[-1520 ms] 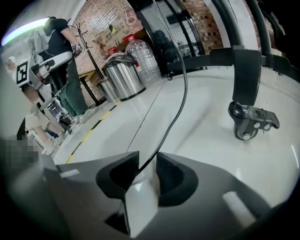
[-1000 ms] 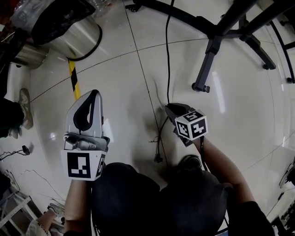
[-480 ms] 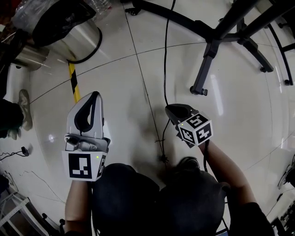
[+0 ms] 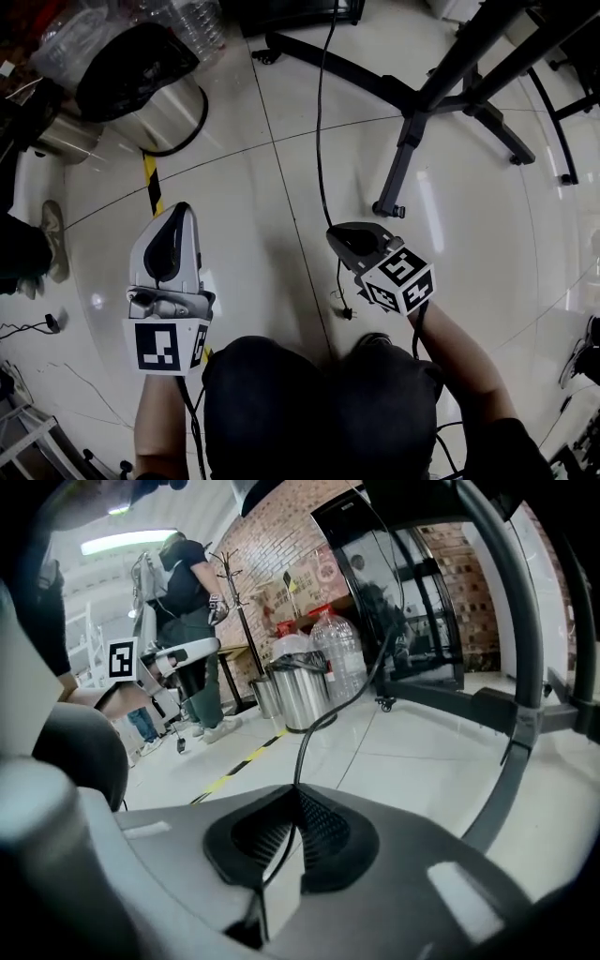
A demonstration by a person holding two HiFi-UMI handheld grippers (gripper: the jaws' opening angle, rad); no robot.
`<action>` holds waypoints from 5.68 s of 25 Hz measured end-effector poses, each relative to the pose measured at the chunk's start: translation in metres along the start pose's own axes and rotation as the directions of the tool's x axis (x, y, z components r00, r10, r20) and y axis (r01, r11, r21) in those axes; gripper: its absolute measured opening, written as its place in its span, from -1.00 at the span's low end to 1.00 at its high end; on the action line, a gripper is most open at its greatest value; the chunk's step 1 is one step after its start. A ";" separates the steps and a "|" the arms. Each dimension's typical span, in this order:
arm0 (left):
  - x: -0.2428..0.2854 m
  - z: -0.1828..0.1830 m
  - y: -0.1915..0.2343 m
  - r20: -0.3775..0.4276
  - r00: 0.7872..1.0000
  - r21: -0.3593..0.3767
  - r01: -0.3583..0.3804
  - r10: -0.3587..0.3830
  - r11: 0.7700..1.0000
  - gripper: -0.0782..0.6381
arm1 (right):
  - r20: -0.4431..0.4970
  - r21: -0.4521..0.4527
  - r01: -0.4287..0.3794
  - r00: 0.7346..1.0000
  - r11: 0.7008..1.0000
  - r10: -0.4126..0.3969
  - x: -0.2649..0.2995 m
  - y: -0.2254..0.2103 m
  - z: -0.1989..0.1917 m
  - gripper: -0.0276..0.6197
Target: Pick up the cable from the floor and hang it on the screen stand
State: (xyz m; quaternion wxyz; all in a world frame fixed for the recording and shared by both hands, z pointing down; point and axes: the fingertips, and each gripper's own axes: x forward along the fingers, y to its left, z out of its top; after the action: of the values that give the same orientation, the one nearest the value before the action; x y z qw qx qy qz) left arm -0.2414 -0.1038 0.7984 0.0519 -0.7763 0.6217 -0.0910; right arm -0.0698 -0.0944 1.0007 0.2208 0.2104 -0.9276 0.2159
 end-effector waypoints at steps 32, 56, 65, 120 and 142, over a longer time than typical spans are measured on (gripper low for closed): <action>-0.024 0.377 0.014 0.003 0.999 -0.042 0.036 -0.036 0.998 -0.77 | 0.076 -0.118 0.046 0.996 0.992 -0.037 -0.242 0.115 0.342 -0.87; -0.032 0.613 -0.004 0.118 0.988 -0.149 0.120 -0.103 0.982 -0.77 | 0.248 -0.377 0.214 0.961 0.901 -0.124 -0.417 0.184 0.610 -0.87; -0.027 0.672 -0.035 0.149 0.978 -0.190 0.170 -0.143 0.967 -0.77 | 0.422 -0.393 0.283 0.901 0.875 -0.101 -0.489 0.188 0.692 -0.87; 0.156 0.883 -0.019 0.414 0.827 -0.122 0.463 -0.379 0.878 -0.77 | 0.667 -0.365 0.554 0.716 0.748 -0.205 -0.584 0.116 0.978 -0.87; 0.219 0.993 -0.027 0.435 0.828 -0.071 0.422 -0.353 0.904 -0.77 | 0.663 -0.453 0.524 0.739 0.721 -0.120 -0.653 0.099 1.074 -0.87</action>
State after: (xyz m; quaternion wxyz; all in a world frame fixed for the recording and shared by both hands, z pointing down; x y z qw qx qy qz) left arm 0.0350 -0.3434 -0.1512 0.0982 -0.8893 0.4309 0.1178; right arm 0.0715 -0.3508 -0.2252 0.0125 0.3501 -0.9108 -0.2187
